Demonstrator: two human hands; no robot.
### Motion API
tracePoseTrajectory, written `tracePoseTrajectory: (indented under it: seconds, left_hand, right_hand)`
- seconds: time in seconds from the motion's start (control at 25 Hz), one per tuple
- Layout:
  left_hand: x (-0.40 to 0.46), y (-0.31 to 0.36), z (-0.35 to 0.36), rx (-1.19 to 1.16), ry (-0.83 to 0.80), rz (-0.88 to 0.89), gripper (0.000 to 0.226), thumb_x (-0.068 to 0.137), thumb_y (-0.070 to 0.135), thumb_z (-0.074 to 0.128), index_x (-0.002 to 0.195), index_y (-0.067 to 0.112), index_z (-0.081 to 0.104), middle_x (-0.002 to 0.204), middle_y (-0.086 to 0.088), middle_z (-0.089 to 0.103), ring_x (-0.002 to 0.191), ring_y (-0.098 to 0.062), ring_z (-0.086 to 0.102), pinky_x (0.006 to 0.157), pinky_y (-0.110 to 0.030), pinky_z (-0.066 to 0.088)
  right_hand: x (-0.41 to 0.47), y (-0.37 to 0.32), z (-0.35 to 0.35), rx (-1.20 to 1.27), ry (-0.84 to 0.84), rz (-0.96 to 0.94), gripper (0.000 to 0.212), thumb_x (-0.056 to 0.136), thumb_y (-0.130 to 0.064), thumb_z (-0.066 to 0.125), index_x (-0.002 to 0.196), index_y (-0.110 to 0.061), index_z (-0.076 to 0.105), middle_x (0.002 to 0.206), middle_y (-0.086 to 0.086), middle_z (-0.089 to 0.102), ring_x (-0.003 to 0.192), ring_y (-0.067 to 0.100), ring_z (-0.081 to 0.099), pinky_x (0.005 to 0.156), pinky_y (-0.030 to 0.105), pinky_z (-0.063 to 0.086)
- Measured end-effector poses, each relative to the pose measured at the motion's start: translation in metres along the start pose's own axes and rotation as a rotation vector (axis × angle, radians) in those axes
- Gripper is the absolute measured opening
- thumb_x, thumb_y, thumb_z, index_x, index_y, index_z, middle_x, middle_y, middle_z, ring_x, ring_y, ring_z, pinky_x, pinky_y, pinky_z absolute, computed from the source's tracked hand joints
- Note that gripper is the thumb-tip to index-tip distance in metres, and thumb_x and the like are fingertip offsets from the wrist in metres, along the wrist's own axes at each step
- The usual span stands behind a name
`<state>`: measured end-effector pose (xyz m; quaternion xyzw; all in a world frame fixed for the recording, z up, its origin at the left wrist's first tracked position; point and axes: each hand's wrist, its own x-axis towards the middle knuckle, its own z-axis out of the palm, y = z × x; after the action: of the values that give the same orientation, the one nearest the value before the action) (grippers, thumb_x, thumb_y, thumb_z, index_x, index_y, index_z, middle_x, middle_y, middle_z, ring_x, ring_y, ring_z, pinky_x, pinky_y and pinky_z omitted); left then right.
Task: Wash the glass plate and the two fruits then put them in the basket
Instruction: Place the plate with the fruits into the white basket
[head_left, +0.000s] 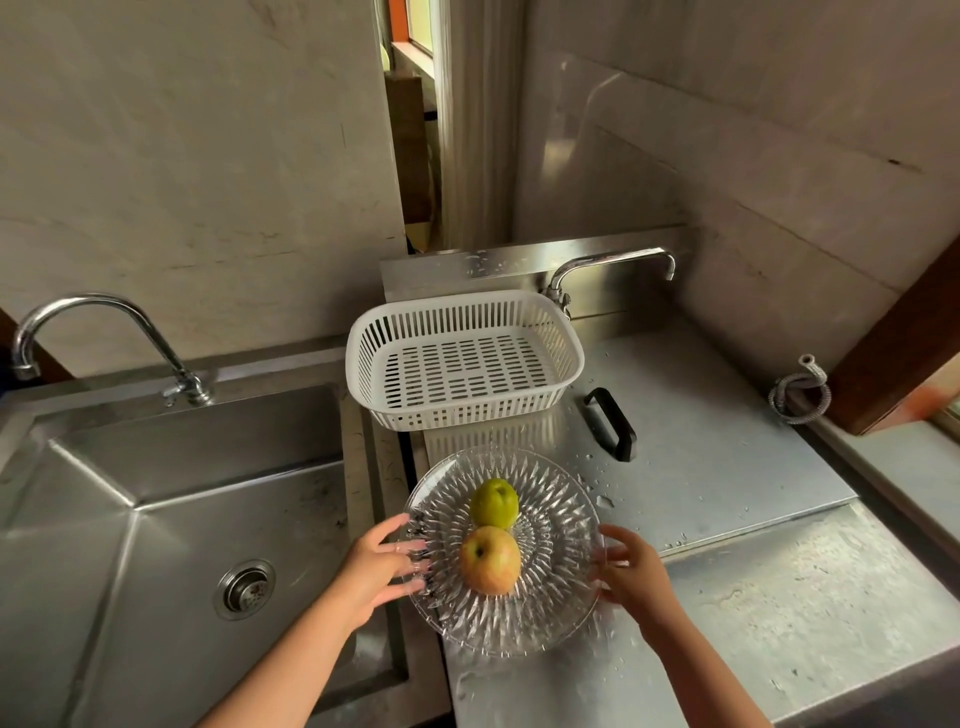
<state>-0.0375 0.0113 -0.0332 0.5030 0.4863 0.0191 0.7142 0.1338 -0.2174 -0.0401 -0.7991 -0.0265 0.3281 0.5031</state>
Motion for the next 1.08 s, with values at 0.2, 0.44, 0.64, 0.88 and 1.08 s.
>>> tracePoseTrajectory:
  seconds: [0.2,0.44,0.64,0.88,1.08]
  left_hand:
    - [-0.006,0.006,-0.013,-0.093,-0.079,0.018,0.067,0.081,-0.021,0.047,0.137,0.017,0.041,0.112,-0.015,0.062,0.091,-0.028,0.066,0.066,-0.036,0.059]
    - [-0.016,0.045,-0.037,-0.161,-0.167,0.139,0.061,0.08,-0.016,0.053,0.128,0.022,0.049,0.115,-0.017,0.065,0.084,-0.026,0.073,0.061,-0.034,0.061]
    - [-0.016,0.09,-0.046,-0.093,-0.168,0.205,0.056,0.081,-0.01,0.057,0.125,0.024,0.051,0.108,-0.009,0.071,0.087,-0.023,0.073,0.063,-0.032,0.061]
    - [0.003,0.148,-0.043,-0.048,-0.087,0.217,0.061,0.081,-0.016,0.053,0.133,0.016,0.046,0.109,-0.011,0.068,0.081,-0.022,0.073,0.061,-0.03,0.061]
    - [0.04,0.195,-0.03,-0.015,-0.015,0.217,0.065,0.08,-0.019,0.048,0.136,0.012,0.04,0.122,-0.017,0.061,0.087,-0.027,0.068,0.065,-0.034,0.059]
  right_hand:
    - [-0.004,-0.019,-0.01,0.176,-0.085,-0.015,0.05,0.079,0.019,0.05,0.119,-0.011,0.057,0.08,0.012,0.059,0.069,0.023,0.063,0.055,0.031,0.057]
    - [0.0,-0.066,-0.02,0.242,-0.218,-0.104,0.048,0.081,0.015,0.053,0.115,-0.017,0.059,0.087,0.011,0.059,0.073,0.023,0.066,0.061,0.032,0.057]
    - [0.02,-0.106,-0.022,0.271,-0.3,-0.162,0.047,0.081,0.014,0.054,0.113,-0.02,0.06,0.09,0.013,0.062,0.076,0.023,0.067,0.058,0.029,0.058]
    - [0.062,-0.162,-0.012,0.295,-0.322,-0.152,0.044,0.079,0.016,0.053,0.11,-0.014,0.06,0.093,0.014,0.062,0.07,0.024,0.066,0.05,0.027,0.056]
    - [0.108,-0.203,0.001,0.254,-0.276,-0.141,0.043,0.081,0.016,0.05,0.114,-0.01,0.057,0.089,0.012,0.062,0.064,0.021,0.061,0.051,0.027,0.056]
